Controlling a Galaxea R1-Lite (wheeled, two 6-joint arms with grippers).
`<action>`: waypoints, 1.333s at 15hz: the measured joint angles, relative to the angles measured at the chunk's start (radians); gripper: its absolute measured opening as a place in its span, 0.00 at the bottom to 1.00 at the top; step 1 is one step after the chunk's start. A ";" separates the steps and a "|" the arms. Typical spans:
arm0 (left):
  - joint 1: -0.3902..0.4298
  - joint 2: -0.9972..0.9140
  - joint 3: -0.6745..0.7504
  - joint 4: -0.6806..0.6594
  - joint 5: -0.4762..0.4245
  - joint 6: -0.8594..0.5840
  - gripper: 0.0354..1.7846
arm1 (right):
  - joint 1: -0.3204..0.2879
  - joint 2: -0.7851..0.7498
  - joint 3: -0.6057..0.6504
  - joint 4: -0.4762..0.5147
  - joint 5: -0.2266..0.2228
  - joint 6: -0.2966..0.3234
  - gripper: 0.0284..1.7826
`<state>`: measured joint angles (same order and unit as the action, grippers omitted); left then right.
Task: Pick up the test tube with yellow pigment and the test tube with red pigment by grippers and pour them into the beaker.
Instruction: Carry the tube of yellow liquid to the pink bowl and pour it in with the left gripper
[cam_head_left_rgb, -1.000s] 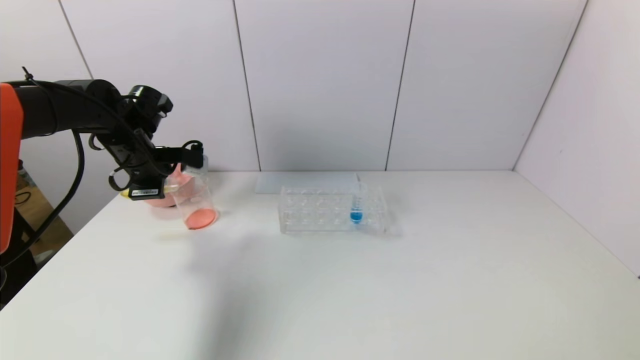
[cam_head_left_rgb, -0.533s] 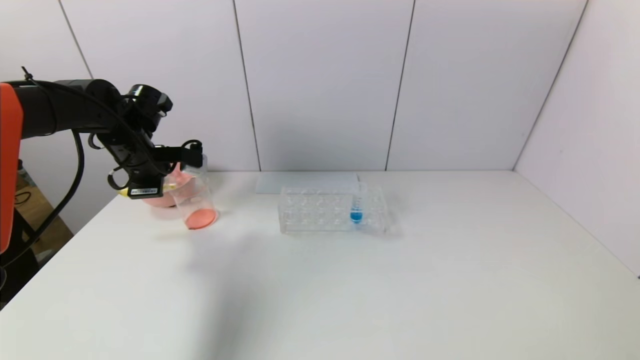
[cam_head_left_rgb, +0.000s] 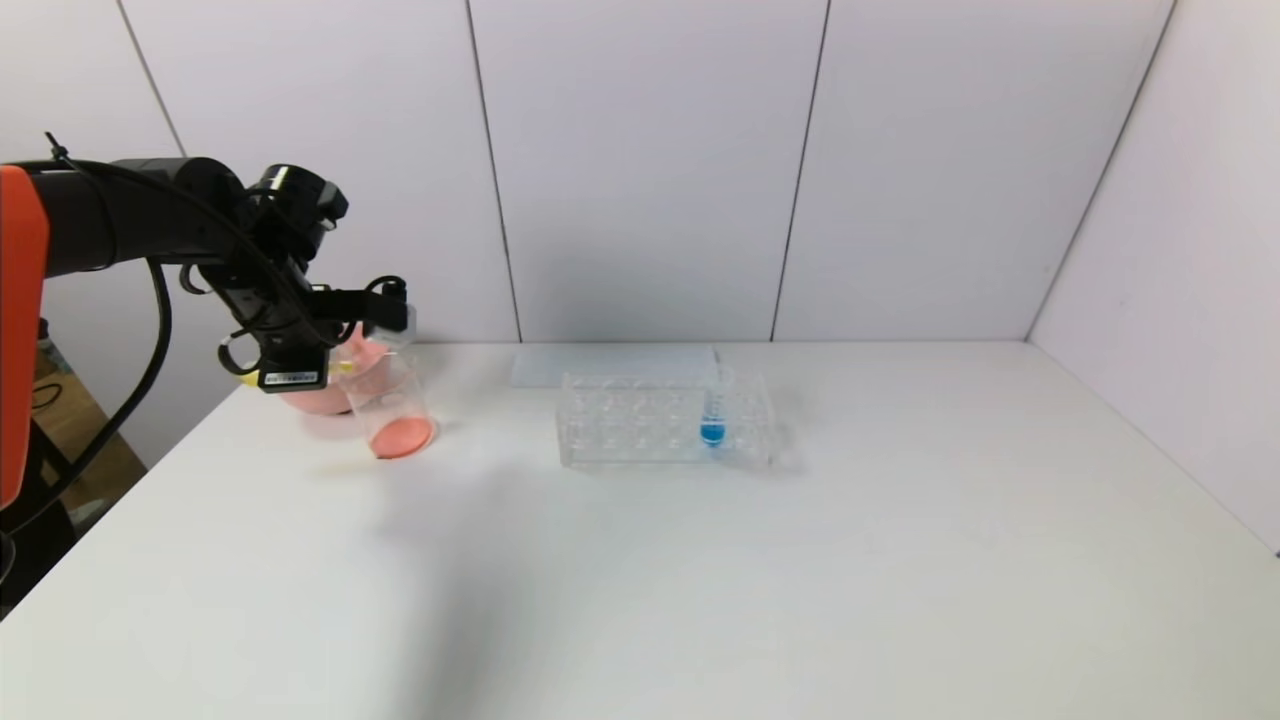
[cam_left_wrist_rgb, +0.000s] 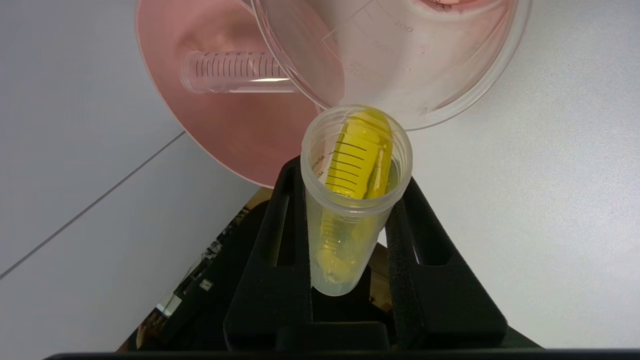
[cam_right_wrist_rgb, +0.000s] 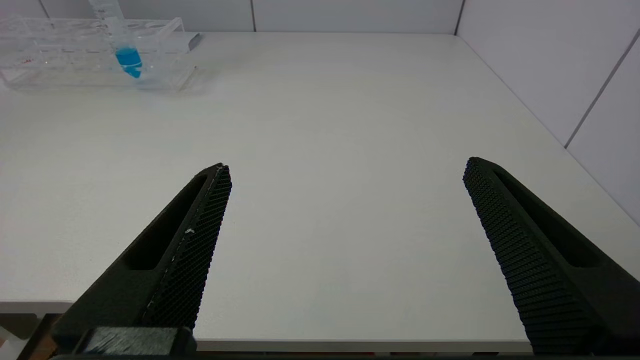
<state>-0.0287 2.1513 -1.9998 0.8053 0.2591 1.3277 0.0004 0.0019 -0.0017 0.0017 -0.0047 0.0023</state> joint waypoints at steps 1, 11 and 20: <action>0.000 0.000 -0.002 0.000 0.002 -0.002 0.23 | 0.000 0.000 0.000 0.000 0.000 0.000 0.95; -0.006 0.010 -0.004 -0.018 0.021 -0.010 0.23 | 0.000 0.000 0.000 0.000 0.000 0.000 0.95; -0.018 0.013 -0.004 -0.027 0.063 -0.010 0.23 | 0.000 0.000 0.000 0.000 0.000 0.000 0.95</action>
<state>-0.0470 2.1638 -2.0043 0.7779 0.3223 1.3181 0.0009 0.0019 -0.0013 0.0017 -0.0047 0.0023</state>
